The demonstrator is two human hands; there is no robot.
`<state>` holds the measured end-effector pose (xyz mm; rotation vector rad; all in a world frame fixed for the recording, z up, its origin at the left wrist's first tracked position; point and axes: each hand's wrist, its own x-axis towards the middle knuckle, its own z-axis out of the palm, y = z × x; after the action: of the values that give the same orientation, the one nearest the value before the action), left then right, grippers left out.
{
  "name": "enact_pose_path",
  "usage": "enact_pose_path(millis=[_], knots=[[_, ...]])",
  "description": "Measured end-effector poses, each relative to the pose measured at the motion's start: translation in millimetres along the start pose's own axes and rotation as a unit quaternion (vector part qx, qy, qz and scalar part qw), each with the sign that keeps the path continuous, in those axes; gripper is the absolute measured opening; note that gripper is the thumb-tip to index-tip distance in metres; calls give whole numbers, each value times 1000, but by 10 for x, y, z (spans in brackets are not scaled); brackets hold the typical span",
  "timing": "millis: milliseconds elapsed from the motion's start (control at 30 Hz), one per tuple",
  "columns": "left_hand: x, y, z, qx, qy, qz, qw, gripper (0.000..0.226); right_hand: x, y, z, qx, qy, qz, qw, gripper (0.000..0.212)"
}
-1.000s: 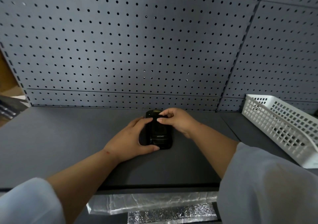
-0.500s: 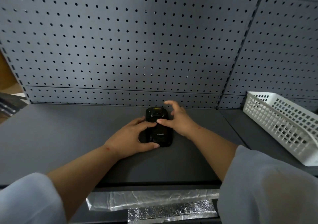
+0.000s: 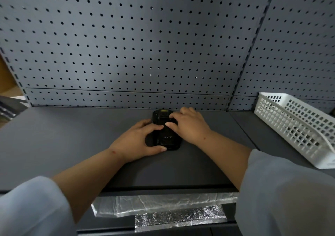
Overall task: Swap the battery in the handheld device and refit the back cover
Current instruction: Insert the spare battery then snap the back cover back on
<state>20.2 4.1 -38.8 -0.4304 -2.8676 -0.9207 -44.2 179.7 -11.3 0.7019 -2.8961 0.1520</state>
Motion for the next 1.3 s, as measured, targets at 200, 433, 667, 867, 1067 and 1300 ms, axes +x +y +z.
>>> enact_pose_path(millis=[200,433,667,867,1067,1300], knots=[[5,-6,6,1,-2,-10,1000,67,68,-40,-123,-14,-61,25,998,50],[9,14,-16,18,-26,-8,999,67,161,-95,-232,4,-118,55,991,53],[144,102,-168,139,-82,-48,986,104,245,-114,-357,43,-221,41,973,57],[334,209,-321,265,-180,-59,946,114,272,-159,-398,3,-241,39,970,68],[429,256,-368,345,-182,-22,921,121,241,-161,-398,-2,-239,39,970,69],[518,366,-415,398,-195,-1,897,123,197,-155,-386,18,-227,40,973,69]])
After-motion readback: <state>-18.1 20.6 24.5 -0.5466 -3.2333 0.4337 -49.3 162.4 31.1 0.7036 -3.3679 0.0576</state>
